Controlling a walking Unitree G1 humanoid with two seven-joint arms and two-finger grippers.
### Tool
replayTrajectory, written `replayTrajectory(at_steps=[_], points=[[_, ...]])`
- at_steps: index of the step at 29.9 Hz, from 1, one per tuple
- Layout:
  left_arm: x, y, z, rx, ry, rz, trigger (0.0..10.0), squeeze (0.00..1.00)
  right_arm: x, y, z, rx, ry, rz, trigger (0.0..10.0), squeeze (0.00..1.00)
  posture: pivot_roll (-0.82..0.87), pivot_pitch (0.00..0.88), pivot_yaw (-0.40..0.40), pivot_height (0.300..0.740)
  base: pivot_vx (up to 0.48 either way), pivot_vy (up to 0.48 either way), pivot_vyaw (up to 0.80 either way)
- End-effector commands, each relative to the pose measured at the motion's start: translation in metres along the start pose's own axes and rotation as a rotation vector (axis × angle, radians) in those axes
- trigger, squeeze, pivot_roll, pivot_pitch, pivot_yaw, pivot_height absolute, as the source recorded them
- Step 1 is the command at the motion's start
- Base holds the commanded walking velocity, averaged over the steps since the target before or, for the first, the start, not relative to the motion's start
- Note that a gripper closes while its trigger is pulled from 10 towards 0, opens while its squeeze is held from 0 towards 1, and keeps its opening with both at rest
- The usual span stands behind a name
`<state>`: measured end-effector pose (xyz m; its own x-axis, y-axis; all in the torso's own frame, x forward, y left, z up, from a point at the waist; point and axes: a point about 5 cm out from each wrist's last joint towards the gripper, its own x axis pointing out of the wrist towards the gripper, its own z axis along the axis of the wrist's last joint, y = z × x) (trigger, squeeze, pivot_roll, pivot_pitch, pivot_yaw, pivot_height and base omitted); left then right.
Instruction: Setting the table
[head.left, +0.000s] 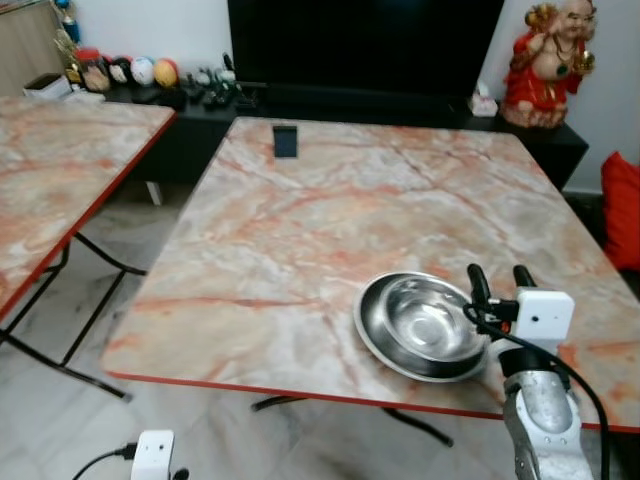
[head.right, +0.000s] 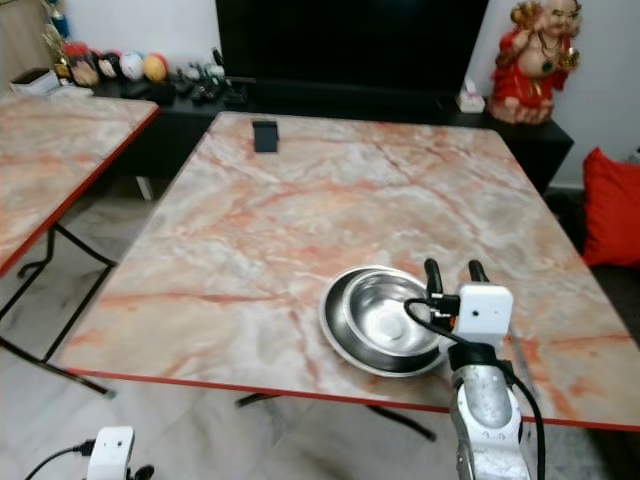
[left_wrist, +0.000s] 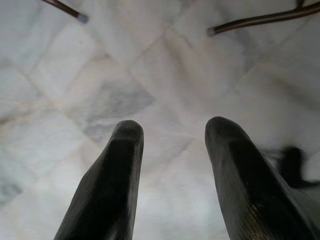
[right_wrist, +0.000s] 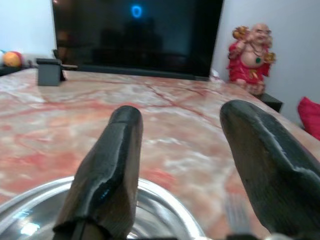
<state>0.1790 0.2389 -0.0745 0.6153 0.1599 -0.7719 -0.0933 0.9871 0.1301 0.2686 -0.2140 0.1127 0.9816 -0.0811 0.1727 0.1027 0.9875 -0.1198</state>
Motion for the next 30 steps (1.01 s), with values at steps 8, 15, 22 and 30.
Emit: replayTrajectory(at_steps=[8,15,22,30], points=[[0.000,-0.005,-0.004,0.002,0.018,-0.011,10.0,0.00,0.002,0.003,0.003,-0.014,-0.011,0.012,10.0,0.00,-0.08,0.000,0.004,0.740,0.000,0.480,0.00],[0.000,-0.005,-0.003,0.003,0.016,-0.013,10.0,0.00,0.003,0.006,0.007,-0.015,-0.027,0.026,10.0,0.00,-0.08,0.000,0.004,0.740,0.000,0.480,0.00],[0.000,-0.004,-0.003,0.002,0.016,-0.012,10.0,0.00,0.003,0.011,0.008,-0.027,-0.034,0.047,10.0,0.00,-0.08,0.000,0.003,0.740,0.000,0.477,0.00],[0.000,-0.004,-0.003,0.004,0.015,-0.011,10.0,0.00,0.001,0.013,0.006,-0.005,-0.025,0.049,10.0,0.00,-0.07,0.000,0.005,0.740,0.000,0.465,0.40]])
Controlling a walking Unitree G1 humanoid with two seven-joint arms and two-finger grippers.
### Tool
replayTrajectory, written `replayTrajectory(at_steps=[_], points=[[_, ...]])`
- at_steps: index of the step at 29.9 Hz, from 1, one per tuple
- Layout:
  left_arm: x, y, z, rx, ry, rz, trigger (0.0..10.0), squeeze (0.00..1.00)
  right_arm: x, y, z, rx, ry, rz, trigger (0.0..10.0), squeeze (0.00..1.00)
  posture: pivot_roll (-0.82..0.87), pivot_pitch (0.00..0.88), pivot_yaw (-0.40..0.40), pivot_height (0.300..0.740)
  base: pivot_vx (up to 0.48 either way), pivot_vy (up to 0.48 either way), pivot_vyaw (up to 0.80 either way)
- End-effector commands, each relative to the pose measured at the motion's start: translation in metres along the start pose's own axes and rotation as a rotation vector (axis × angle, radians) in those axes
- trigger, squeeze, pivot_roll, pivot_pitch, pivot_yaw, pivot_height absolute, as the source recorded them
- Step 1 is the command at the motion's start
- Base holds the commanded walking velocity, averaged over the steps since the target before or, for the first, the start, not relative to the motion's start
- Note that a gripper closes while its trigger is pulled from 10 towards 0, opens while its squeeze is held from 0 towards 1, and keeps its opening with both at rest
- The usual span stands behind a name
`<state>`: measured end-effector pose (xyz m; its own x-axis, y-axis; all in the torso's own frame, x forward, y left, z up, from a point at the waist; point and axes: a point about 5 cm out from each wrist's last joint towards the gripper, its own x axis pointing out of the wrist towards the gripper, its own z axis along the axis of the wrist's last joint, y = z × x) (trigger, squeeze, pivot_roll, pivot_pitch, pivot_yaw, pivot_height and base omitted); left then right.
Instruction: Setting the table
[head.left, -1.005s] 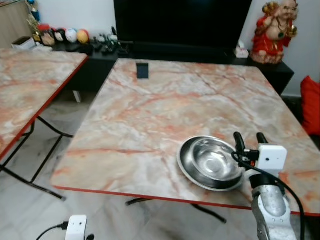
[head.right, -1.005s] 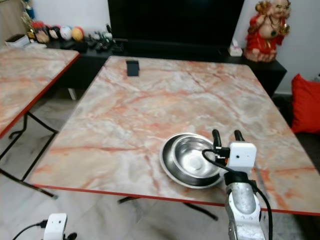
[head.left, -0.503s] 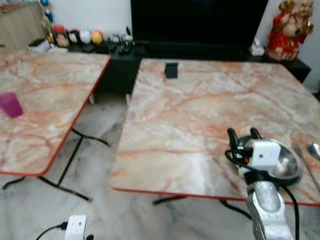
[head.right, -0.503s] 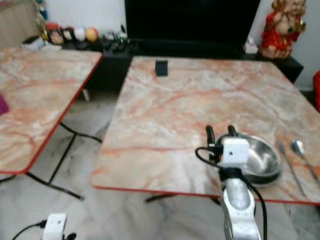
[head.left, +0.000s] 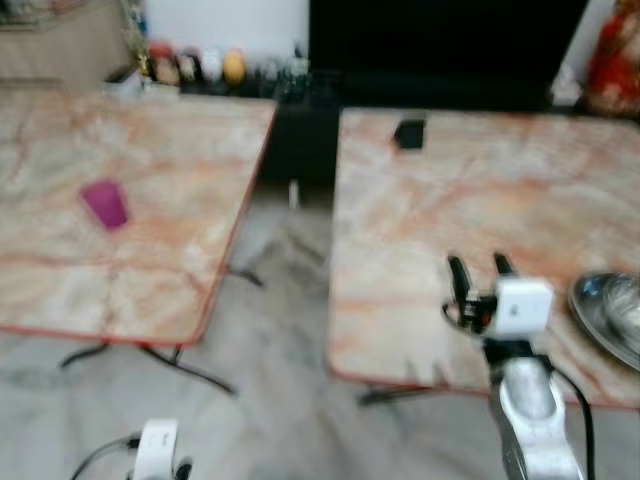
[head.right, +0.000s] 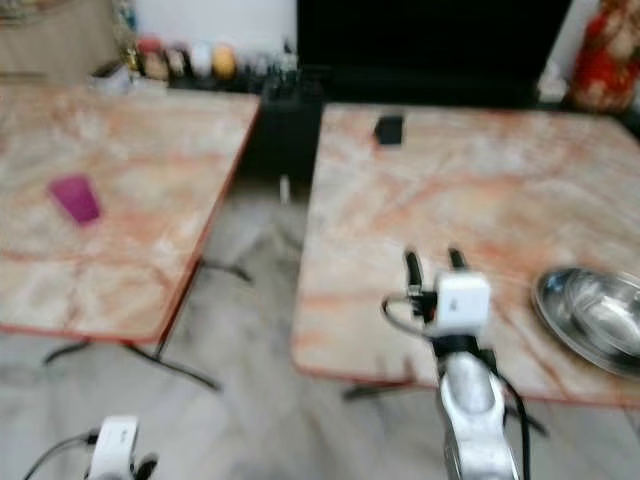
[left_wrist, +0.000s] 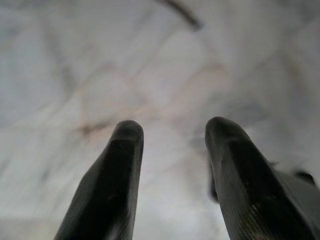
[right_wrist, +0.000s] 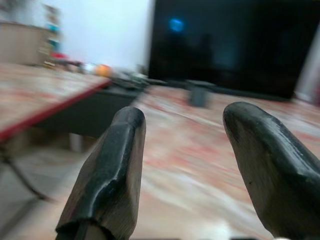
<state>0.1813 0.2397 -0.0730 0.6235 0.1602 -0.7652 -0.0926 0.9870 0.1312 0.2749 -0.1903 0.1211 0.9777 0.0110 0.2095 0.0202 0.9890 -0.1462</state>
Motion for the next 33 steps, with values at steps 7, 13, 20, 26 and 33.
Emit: replayTrajectory(at_steps=[7,13,20,26,33], points=[[0.000,-0.005,-0.005,0.003,0.025,-0.012,10.0,0.00,-0.006,-0.011,-0.005,-0.008,0.027,-0.034,10.0,0.00,-0.07,0.000,0.004,0.740,0.000,0.456,0.00],[0.000,-0.005,-0.005,0.004,0.025,-0.012,10.0,0.00,-0.006,-0.010,-0.006,0.001,0.034,-0.035,10.0,0.00,-0.07,0.000,0.004,0.740,0.000,0.451,0.00],[0.000,-0.005,-0.005,0.011,0.023,-0.016,10.0,0.00,-0.007,-0.012,-0.010,0.003,0.050,-0.047,10.0,0.00,-0.07,0.000,0.005,0.740,0.000,0.164,0.00],[0.000,-0.006,-0.005,0.013,0.022,-0.017,10.0,0.00,-0.014,-0.021,-0.033,0.010,0.143,-0.129,10.0,0.00,-0.07,0.000,0.006,0.740,0.000,0.000,0.00],[0.000,-0.006,-0.005,0.017,0.022,-0.020,10.0,0.00,-0.032,-0.023,-0.069,0.039,0.289,-0.122,10.0,0.00,-0.07,0.000,0.008,0.740,0.000,0.000,0.00]])
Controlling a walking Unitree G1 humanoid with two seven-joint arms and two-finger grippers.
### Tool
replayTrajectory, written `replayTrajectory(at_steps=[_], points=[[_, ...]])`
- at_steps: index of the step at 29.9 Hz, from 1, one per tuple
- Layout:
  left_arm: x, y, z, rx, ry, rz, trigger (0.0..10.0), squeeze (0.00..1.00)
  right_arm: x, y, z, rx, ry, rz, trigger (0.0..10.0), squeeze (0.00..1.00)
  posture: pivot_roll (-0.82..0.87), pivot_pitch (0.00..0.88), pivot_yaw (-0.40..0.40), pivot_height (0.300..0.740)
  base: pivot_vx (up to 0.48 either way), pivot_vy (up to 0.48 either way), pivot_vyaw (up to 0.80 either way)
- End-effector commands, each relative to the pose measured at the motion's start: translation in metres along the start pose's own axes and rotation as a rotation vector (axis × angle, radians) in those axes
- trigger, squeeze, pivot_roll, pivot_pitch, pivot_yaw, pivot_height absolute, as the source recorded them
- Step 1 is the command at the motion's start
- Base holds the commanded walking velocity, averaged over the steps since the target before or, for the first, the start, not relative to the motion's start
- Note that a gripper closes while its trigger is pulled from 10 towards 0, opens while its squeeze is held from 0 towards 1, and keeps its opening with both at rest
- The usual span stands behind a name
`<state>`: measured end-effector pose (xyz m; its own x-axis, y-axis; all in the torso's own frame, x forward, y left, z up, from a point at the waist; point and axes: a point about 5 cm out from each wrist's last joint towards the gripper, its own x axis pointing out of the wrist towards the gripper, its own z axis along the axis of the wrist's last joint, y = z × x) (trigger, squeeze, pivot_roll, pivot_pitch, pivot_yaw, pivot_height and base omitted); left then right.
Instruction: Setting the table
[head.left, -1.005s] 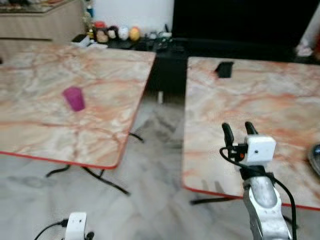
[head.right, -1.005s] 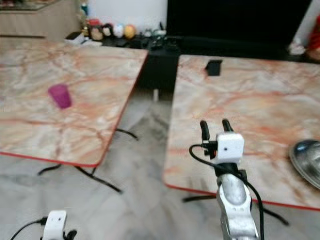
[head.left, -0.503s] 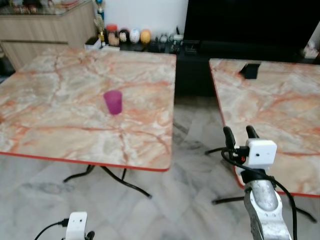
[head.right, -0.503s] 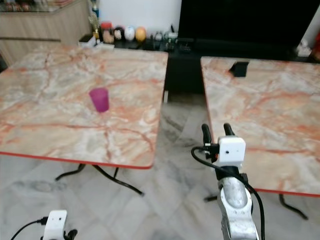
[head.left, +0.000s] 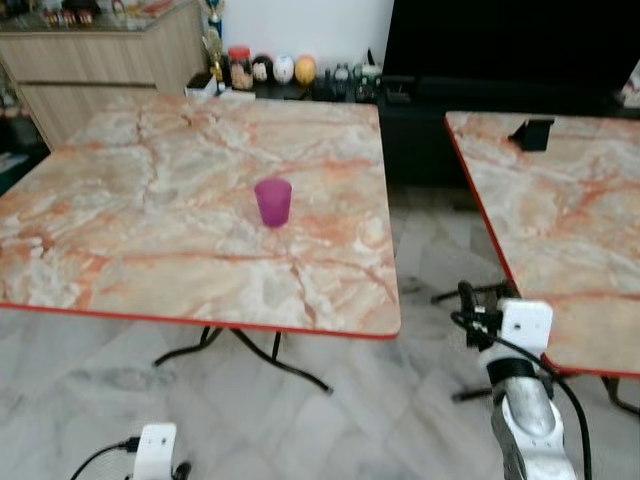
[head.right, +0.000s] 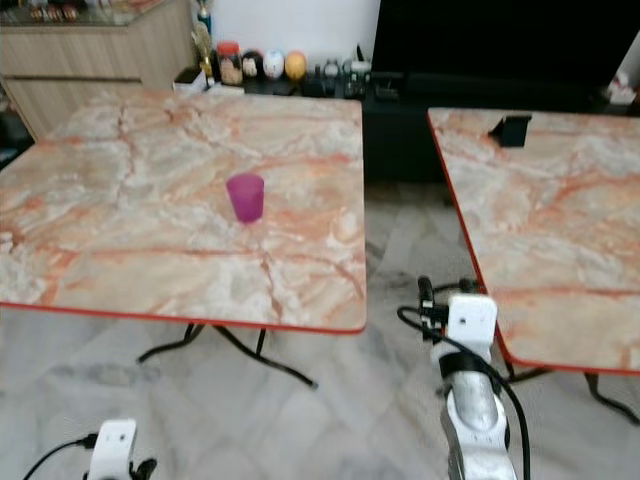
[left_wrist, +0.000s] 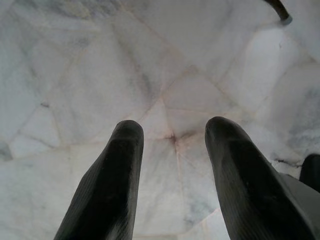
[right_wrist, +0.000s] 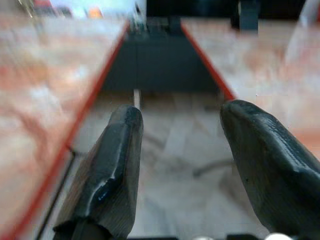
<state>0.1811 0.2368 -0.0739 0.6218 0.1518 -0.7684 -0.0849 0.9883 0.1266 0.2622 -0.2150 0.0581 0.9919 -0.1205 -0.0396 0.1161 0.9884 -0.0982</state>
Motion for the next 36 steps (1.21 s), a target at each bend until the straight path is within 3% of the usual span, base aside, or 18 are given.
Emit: replayTrajectory(at_steps=[1,8,13,15,20,26,36], points=[[0.000,-0.004,-0.004,0.015,0.018,-0.012,10.0,0.00,-0.005,-0.009,-0.012,-0.001,0.042,-0.028,10.0,0.00,-0.07,0.000,0.008,0.740,0.000,0.000,0.00],[-0.001,-0.004,-0.005,0.026,0.023,-0.016,10.0,0.00,-0.029,-0.016,-0.071,0.043,0.308,-0.085,10.0,0.00,-0.07,0.000,0.015,0.740,0.000,0.000,0.00],[-0.001,-0.004,-0.007,0.025,0.027,-0.014,10.0,0.00,-0.051,-0.016,-0.106,0.003,0.501,-0.091,10.0,0.00,-0.06,0.000,0.009,0.740,0.000,0.000,0.00],[-0.001,-0.004,-0.007,0.023,0.027,-0.013,10.0,0.00,-0.058,-0.016,-0.114,0.026,0.554,-0.095,10.0,0.00,-0.05,0.000,0.008,0.740,0.000,0.000,0.00],[-0.002,-0.004,-0.009,0.040,0.034,-0.021,10.0,0.00,-0.090,-0.004,-0.141,0.043,0.755,-0.028,10.0,0.00,-0.06,0.000,0.012,0.740,0.000,0.000,0.00],[-0.003,-0.004,-0.011,0.007,0.014,0.005,10.0,0.00,-0.103,0.000,-0.150,0.056,0.820,-0.034,10.0,0.00,-0.03,0.000,0.013,0.740,0.000,0.000,0.00],[-0.005,-0.001,-0.004,-0.038,-0.105,0.048,10.0,0.00,-0.107,0.006,-0.153,0.065,0.838,-0.014,10.0,0.00,-0.01,0.000,0.013,0.740,0.000,0.000,0.00]])
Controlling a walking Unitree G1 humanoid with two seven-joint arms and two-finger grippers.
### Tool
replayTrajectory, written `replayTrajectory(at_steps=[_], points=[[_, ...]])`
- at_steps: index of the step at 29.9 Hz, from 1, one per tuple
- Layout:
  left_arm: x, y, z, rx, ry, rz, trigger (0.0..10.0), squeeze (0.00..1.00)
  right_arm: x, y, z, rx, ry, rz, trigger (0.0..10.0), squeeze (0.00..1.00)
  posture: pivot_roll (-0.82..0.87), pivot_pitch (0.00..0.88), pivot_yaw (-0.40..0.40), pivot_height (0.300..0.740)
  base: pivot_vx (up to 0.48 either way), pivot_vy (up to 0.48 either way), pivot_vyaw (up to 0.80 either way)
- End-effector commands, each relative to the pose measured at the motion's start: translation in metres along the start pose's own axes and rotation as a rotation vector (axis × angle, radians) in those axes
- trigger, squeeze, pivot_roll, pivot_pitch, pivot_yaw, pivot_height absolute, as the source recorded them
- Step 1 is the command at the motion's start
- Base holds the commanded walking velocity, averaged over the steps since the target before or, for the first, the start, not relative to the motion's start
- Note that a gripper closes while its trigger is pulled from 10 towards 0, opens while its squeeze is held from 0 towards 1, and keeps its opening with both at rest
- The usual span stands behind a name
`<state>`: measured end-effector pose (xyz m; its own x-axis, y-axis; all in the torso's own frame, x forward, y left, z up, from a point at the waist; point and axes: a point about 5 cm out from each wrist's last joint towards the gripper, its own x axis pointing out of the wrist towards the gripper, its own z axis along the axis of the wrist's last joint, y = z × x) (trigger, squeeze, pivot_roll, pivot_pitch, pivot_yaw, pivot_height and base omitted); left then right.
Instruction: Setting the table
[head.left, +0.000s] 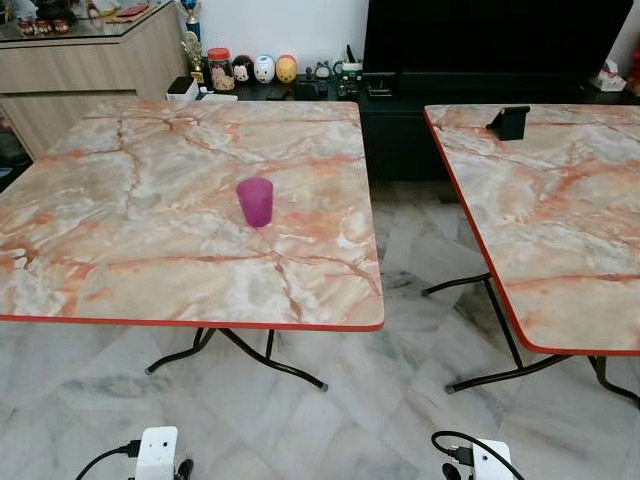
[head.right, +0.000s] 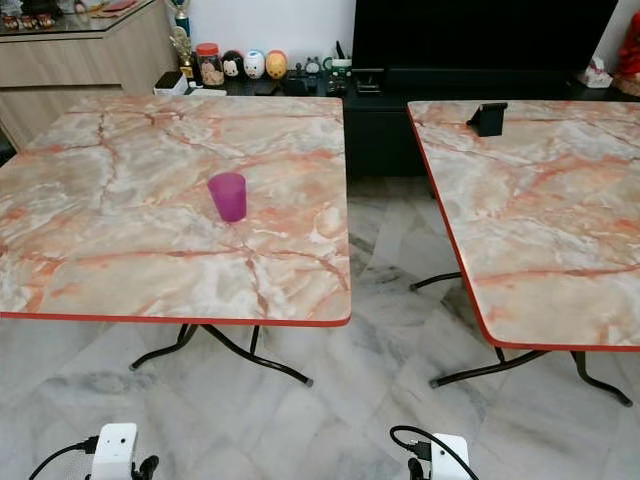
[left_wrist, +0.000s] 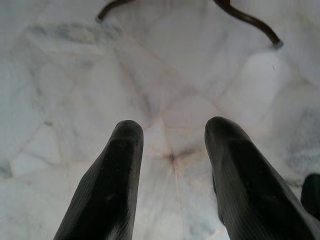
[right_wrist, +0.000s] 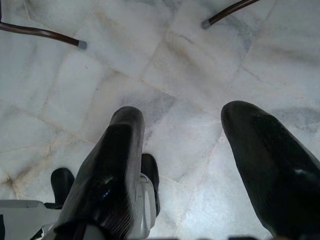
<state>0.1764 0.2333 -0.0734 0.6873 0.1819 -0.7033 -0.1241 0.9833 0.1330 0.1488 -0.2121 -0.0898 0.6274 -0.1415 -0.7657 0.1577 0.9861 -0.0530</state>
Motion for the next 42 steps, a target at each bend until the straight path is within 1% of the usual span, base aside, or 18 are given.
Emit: replayTrajectory(at_steps=[1,8,14,15,19,20,21,22,23,24,29,32,33,34,35,36,39,42], points=[[-0.001,0.002,0.000,-0.004,-0.024,0.016,10.0,0.00,0.000,0.002,-0.001,0.003,0.003,0.006,10.0,0.00,-0.01,0.000,0.014,0.740,0.000,0.000,0.00],[-0.001,0.002,0.006,0.066,-0.083,-0.002,10.0,0.00,0.001,0.006,0.000,0.013,0.002,0.014,10.0,0.00,-0.01,0.000,0.021,0.740,0.000,0.000,0.00],[-0.001,0.001,0.012,0.071,-0.127,0.000,10.0,0.00,0.001,0.006,-0.001,0.021,0.007,0.016,10.0,0.00,0.02,0.000,0.012,0.740,0.000,0.000,0.00],[-0.001,0.000,0.013,0.058,-0.134,-0.003,10.0,0.00,0.000,0.006,-0.002,0.020,0.011,0.017,10.0,0.00,0.02,0.000,0.009,0.740,0.000,0.000,0.00],[0.000,-0.001,0.014,0.051,-0.134,-0.012,10.0,0.00,0.000,0.006,-0.006,0.020,0.031,0.016,10.0,0.00,0.03,0.000,0.010,0.740,0.000,0.000,0.00],[-0.004,0.020,0.053,0.289,-0.389,0.073,10.0,0.00,0.000,0.006,-0.006,0.022,0.033,0.016,10.0,0.00,0.02,0.000,0.013,0.740,0.000,0.000,0.00],[-0.008,0.017,0.079,0.252,-0.486,0.049,10.0,0.00,0.000,0.006,-0.006,0.023,0.034,0.015,10.0,0.00,0.02,0.000,0.014,0.740,0.000,0.000,0.00],[-0.018,0.021,0.103,0.346,-0.643,0.059,10.0,0.00,0.000,0.006,-0.006,0.025,0.034,0.015,10.0,0.00,0.02,0.000,0.016,0.740,0.000,0.000,0.00],[-0.023,0.025,0.109,0.489,-0.746,0.081,10.0,0.00,0.000,0.006,-0.006,0.027,0.034,0.015,10.0,0.00,0.02,0.000,0.016,0.740,0.000,0.000,0.00],[-0.022,0.029,0.108,0.553,-0.765,0.088,10.0,0.00,0.000,0.006,-0.006,0.031,0.032,0.014,10.0,0.00,0.02,0.000,0.015,0.740,0.000,0.000,0.00],[-0.023,0.029,0.111,0.557,-0.784,0.094,10.0,0.00,0.000,0.007,-0.006,0.033,0.036,0.015,10.0,0.00,0.04,0.000,0.011,0.740,0.000,0.000,0.00],[-0.030,0.033,0.111,0.617,-0.827,0.120,10.0,0.00,0.000,0.010,-0.006,0.029,0.040,0.021,10.0,0.00,0.05,0.000,0.009,0.740,0.000,0.000,0.00],[-0.034,0.035,0.112,0.609,-0.850,0.126,10.0,0.00,0.000,0.010,-0.005,0.032,0.040,0.021,10.0,0.00,0.05,0.000,0.008,0.740,0.000,0.000,0.00],[-0.035,0.036,0.102,0.602,-0.836,0.134,10.0,0.00,0.001,0.010,-0.004,0.033,0.038,0.021,10.0,0.00,0.05,0.000,0.009,0.740,0.000,0.000,0.00],[-0.035,0.036,0.102,0.602,-0.836,0.134,10.0,0.00,0.001,0.010,-0.004,0.033,0.038,0.021,10.0,0.00,0.05,0.000,0.009,0.740,0.000,0.000,0.00],[-0.035,0.037,0.096,0.607,-0.817,0.143,10.0,0.00,0.001,0.010,-0.004,0.033,0.038,0.022,10.0,0.00,0.05,0.000,0.009,0.740,0.000,0.000,0.00],[-0.035,0.042,0.098,0.609,-0.824,0.168,10.0,0.00,0.001,0.009,-0.003,0.033,0.033,0.022,10.0,0.00,0.05,0.000,0.006,0.740,0.000,0.000,0.00],[-0.039,0.041,0.100,0.587,-0.883,0.199,10.0,0.00,0.002,0.008,-0.001,0.035,0.028,0.018,10.0,0.00,0.06,0.000,-0.002,0.740,0.000,0.000,0.00]])
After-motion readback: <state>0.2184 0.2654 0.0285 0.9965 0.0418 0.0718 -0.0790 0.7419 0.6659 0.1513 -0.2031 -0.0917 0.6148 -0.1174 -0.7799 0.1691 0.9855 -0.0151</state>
